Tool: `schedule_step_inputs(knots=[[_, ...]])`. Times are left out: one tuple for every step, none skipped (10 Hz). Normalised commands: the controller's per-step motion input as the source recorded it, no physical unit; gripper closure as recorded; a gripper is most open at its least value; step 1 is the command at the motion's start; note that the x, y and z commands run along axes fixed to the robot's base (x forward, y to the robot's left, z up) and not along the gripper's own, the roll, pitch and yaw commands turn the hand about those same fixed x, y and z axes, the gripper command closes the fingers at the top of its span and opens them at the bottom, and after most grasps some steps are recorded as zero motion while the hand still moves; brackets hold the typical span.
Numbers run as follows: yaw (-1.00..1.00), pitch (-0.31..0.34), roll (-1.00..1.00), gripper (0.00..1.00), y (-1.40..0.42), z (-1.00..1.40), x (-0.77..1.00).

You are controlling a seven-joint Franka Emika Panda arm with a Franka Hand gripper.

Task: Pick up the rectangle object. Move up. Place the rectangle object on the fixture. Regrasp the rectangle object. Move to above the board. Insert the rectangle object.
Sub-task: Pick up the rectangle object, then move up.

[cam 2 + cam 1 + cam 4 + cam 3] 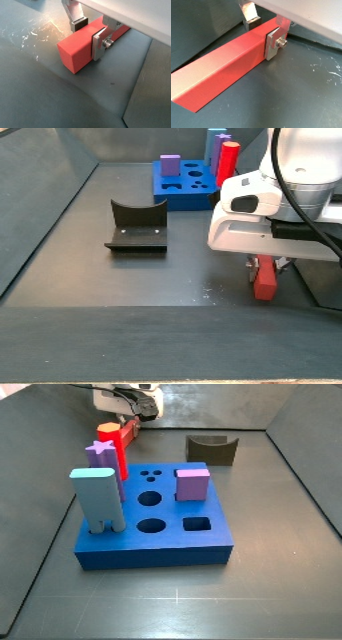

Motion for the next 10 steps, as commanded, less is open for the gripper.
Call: schedule_step_inputs(knots=[[0.00, 0.000, 0.00, 1.00, 0.00, 0.00, 0.00], [0.00, 0.000, 0.00, 1.00, 0.00, 0.00, 0.00], [0.00, 0.000, 0.00, 1.00, 0.00, 0.00, 0.00], [0.00, 0.000, 0.00, 1.00, 0.00, 0.00, 0.00], [0.00, 0.000, 0.00, 1.00, 0.00, 0.00, 0.00], [0.00, 0.000, 0.00, 1.00, 0.00, 0.00, 0.00], [0.00, 0.000, 0.00, 1.00, 0.00, 0.83, 0.00], [0.01, -0.024, 0.01, 1.00, 0.05, 0.87, 0.06], [0.00, 0.041, 0.01, 1.00, 0.04, 0.73, 0.01], [-0.01, 0.062, 0.02, 1.00, 0.03, 0.66, 0.00]])
